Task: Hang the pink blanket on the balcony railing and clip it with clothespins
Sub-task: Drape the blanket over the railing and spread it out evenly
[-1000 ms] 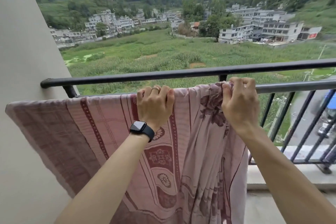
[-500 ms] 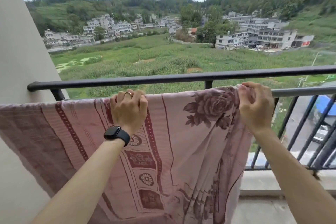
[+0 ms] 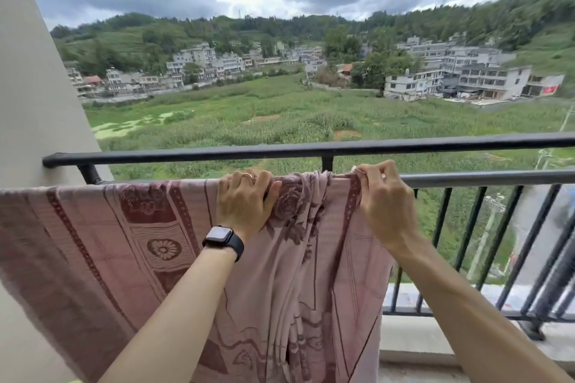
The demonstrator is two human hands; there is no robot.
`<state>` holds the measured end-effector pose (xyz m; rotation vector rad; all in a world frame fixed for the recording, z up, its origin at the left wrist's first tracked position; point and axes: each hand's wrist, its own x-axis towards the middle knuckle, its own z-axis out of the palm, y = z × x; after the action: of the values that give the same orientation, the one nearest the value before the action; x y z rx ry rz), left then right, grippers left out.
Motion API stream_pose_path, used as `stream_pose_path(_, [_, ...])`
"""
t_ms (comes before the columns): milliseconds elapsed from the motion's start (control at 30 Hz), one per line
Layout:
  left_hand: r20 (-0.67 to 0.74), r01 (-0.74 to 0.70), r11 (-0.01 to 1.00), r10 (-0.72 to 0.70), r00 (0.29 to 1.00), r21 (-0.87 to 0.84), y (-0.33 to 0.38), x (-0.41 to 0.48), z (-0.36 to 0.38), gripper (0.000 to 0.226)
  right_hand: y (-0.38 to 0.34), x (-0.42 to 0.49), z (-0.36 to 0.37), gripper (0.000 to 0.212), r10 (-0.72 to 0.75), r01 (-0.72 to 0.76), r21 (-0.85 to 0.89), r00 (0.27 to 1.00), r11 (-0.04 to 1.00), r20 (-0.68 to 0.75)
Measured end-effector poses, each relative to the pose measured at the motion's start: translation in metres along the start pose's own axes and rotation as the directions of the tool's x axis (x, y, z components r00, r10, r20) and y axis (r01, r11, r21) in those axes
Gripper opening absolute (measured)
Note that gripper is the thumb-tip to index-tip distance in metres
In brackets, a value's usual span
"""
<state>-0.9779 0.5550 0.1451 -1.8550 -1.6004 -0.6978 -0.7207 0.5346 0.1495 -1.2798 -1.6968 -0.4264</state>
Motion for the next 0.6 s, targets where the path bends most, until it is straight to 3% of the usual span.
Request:
stream_pose_path(100, [-0.024, 0.004, 1.000, -0.004, 1.000, -0.008, 0.004, 0.003, -0.002, 0.049, 0.026, 0.002, -0.023, 0.016, 0.052, -0.053, -0.008, 0.997, 0.999, -0.050])
stream_pose_path(267, [-0.017, -0.028, 1.000, 0.028, 0.999, 0.001, -0.008, -0.002, -0.003, 0.052, 0.068, -0.005, -0.045, 0.021, 0.342, -0.337, 0.061, 0.916, 0.939, -0.210])
stream_pose_path(367, [-0.007, -0.016, 1.000, 0.016, 1.000, -0.010, -0.003, -0.002, -0.010, 0.049, 0.073, -0.009, -0.049, 0.020, 0.319, -0.325, 0.010, 0.922, 0.946, -0.218])
stream_pose_path(467, [0.008, 0.078, 0.995, -0.077, 0.997, -0.059, 0.015, 0.004, -0.018, 0.043, 0.058, -0.012, -0.042, 0.029, 0.343, -0.383, -0.220, 0.918, 0.897, -0.198])
stream_pose_path(533, [0.021, 0.086, 0.992, -0.084, 0.996, -0.097, 0.024, 0.009, -0.021, 0.042, 0.043, -0.011, -0.035, 0.041, 0.265, -0.296, -0.349, 0.955, 0.889, -0.134])
stream_pose_path(600, [0.017, 0.058, 0.992, -0.056, 0.998, -0.111, 0.029, 0.011, -0.020, 0.044, 0.029, -0.008, -0.022, 0.044, 0.160, -0.137, -0.345, 0.986, 0.928, 0.037])
